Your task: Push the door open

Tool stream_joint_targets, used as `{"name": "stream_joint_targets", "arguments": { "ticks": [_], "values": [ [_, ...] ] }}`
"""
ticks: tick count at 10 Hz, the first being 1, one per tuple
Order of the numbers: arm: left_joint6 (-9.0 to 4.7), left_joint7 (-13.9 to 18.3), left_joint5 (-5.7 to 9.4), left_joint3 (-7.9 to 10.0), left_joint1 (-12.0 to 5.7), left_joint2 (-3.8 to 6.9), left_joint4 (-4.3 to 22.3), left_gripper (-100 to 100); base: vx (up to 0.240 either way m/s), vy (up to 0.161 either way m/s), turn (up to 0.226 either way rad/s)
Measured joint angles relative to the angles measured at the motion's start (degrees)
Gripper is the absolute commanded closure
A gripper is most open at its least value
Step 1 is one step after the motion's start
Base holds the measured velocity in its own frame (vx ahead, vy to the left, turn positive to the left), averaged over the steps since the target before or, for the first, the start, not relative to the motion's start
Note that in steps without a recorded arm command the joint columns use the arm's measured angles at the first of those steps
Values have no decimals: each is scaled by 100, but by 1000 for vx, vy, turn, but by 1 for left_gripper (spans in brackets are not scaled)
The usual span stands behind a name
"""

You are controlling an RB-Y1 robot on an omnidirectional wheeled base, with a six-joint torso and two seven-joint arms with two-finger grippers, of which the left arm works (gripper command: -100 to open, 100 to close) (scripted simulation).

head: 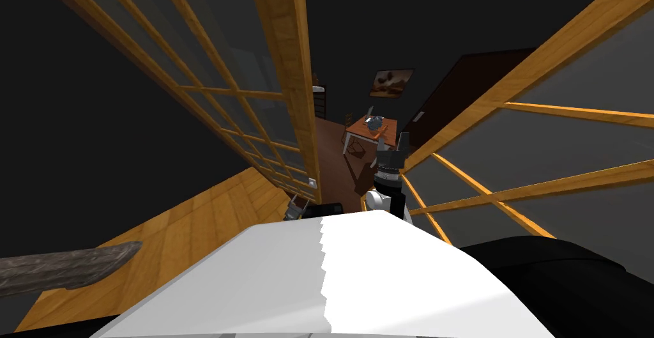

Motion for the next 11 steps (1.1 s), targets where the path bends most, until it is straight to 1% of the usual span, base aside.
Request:
{"name": "stream_joint_targets", "arguments": {
  "ticks": [1, 2, 3, 4, 5, 10, 11],
  "values": [
    [88, 18, -4, -17, -18, -8, -57, -100, 206, -86, -45],
    [150, 16, 7, -14, -78, -47, -35, -100, 205, -91, -40],
    [199, 13, 16, -14, -122, -117, -28, -100, 171, -84, -28],
    [251, 22, 17, -22, -138, -209, -57, -100, 72, -36, 1],
    [263, 24, 17, -24, -142, -220, -62, 100, -6, 2, 4],
    [251, 22, 17, -21, -137, -208, -57, 100, -16, 8, -1],
    [251, 22, 17, -21, -137, -208, -57, -100, 23, 6, 121]
  ]
}}
